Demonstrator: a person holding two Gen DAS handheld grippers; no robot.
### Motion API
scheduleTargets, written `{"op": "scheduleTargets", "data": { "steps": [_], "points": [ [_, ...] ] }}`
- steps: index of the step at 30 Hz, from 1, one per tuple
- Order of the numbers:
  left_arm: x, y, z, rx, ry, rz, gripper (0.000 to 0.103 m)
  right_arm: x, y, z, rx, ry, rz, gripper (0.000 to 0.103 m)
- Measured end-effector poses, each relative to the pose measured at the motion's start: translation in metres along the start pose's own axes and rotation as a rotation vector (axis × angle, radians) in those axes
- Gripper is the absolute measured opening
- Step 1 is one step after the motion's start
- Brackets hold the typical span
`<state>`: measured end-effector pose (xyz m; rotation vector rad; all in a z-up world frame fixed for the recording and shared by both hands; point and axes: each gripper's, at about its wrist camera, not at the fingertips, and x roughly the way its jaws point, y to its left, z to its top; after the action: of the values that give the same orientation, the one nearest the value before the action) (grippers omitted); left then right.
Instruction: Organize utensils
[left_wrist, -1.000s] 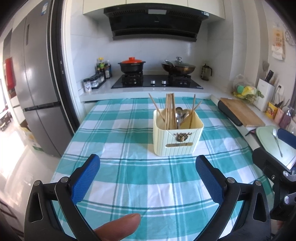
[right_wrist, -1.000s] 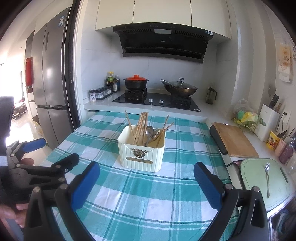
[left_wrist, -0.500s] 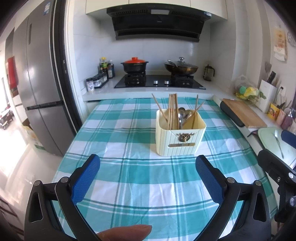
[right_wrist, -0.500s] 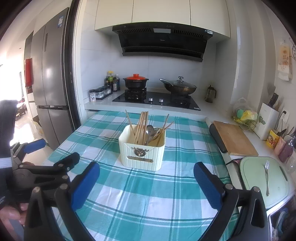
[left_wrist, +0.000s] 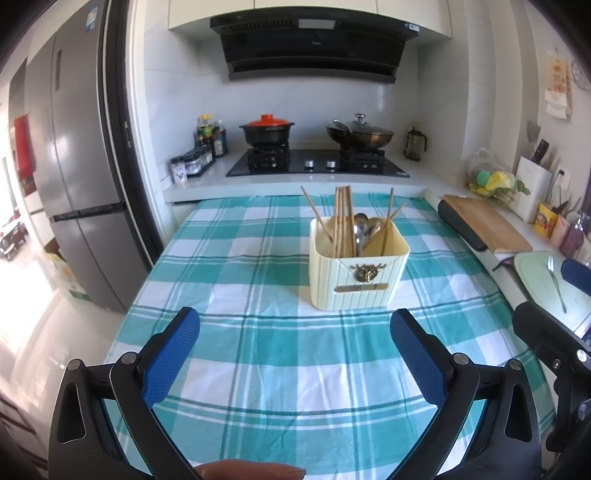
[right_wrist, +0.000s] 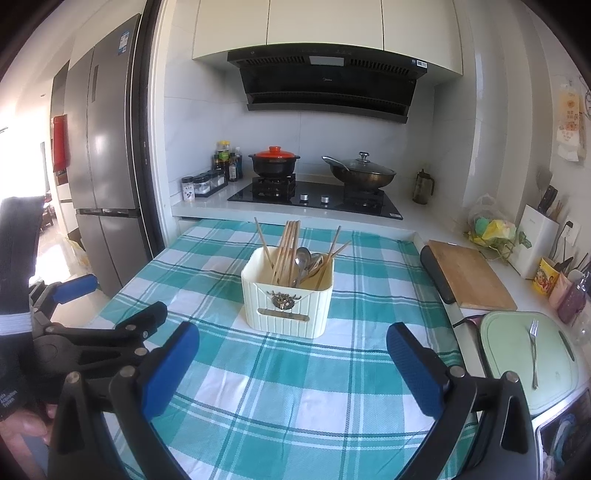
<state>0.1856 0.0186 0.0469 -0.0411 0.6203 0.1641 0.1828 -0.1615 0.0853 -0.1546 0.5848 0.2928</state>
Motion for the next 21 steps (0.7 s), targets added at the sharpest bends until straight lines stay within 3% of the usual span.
{"op": "scheduleTargets", "data": {
  "steps": [21],
  "points": [
    [-0.0010, -0.0033, -0.0003, 0.014, -0.002, 0.003, 0.103, -0.0016, -0.0037, -0.0031, 0.002, 0.007, -0.004, 0.103]
  ]
}}
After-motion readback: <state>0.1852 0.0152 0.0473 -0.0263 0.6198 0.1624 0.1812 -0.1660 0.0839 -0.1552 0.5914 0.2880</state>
